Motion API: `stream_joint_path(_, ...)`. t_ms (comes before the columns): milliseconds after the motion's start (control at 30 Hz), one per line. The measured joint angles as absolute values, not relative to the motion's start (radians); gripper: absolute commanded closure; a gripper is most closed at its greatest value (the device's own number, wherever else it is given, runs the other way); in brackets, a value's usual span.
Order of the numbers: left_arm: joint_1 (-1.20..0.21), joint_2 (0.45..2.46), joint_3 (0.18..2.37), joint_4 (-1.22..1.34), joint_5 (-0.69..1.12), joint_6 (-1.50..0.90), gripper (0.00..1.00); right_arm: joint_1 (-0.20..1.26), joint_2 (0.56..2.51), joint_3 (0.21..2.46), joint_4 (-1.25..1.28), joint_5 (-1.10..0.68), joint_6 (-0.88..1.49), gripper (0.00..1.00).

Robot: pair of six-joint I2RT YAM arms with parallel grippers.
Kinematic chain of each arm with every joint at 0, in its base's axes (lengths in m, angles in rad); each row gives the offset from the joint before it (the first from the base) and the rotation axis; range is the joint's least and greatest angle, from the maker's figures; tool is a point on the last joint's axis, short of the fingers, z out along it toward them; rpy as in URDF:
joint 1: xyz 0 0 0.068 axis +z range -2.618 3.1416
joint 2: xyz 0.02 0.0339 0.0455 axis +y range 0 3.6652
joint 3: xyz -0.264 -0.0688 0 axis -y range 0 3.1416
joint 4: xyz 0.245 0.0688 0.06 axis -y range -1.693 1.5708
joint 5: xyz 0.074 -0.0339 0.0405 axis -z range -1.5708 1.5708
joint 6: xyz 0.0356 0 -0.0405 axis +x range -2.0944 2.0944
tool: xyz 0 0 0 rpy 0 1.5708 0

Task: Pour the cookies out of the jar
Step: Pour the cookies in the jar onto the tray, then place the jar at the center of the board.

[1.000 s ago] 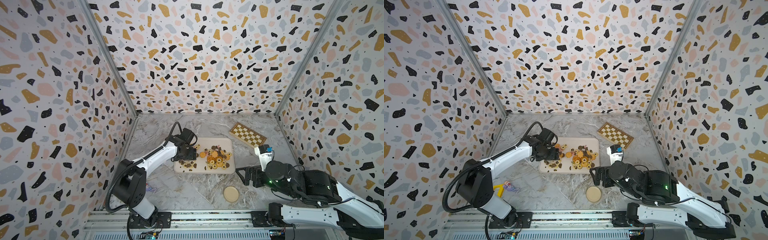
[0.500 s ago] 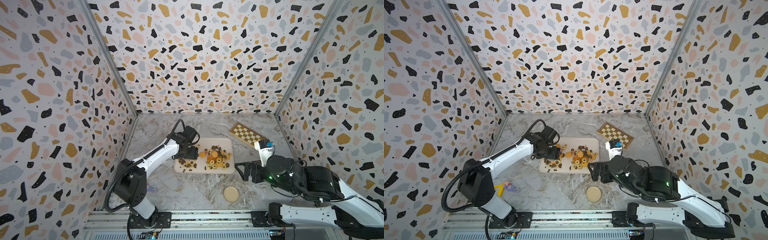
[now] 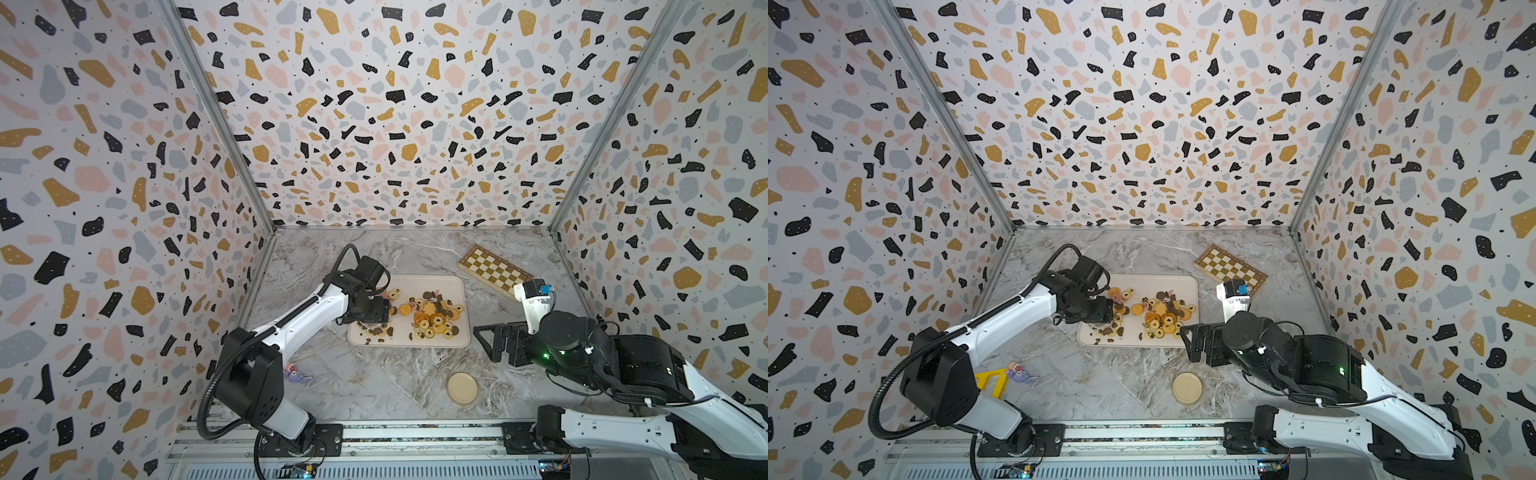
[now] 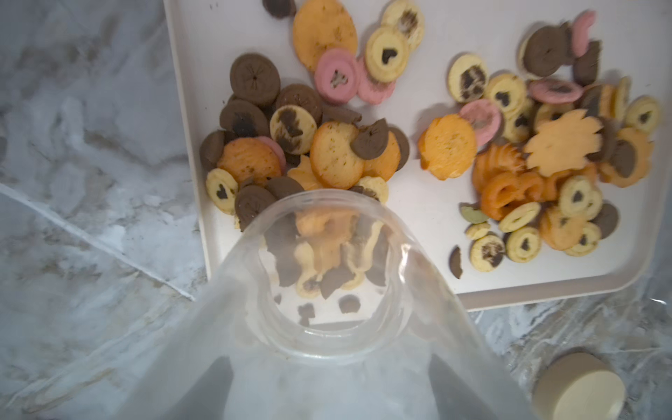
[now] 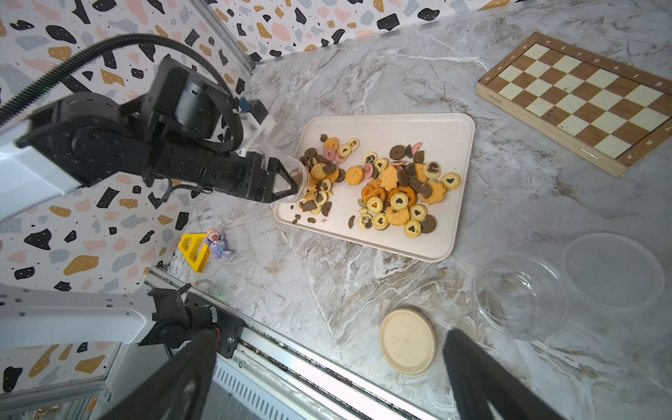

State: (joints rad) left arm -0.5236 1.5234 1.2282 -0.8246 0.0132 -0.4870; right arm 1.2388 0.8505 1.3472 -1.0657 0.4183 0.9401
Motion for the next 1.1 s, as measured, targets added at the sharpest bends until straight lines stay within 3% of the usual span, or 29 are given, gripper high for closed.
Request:
stream_joint_path(133,-0.521,1.462,1.262,-0.752,0.043,-0.503,1.00,1.236,0.852,1.351,-1.066,0.416,0.941,0.01)
stream_joint_path(633,-0.454,1.258,1.045,-0.530,0.254,-0.643,1.00,1.175,0.891,1.377,-0.999,0.329,0.890,0.01)
stream_joint_path(733,-0.433,1.158,0.965,-0.407,0.334,-0.696,1.00,1.085,0.903,1.378,-0.918,0.208,0.847,0.01)
stream_joint_path(933,-0.427,0.951,0.787,0.051,0.517,-0.845,1.00,0.722,1.031,1.454,-0.701,-0.263,0.804,0.01)
stream_joint_path(1100,-0.427,0.867,0.678,0.425,0.619,-0.949,1.00,0.637,1.165,1.473,-0.522,-0.567,0.865,0.01)
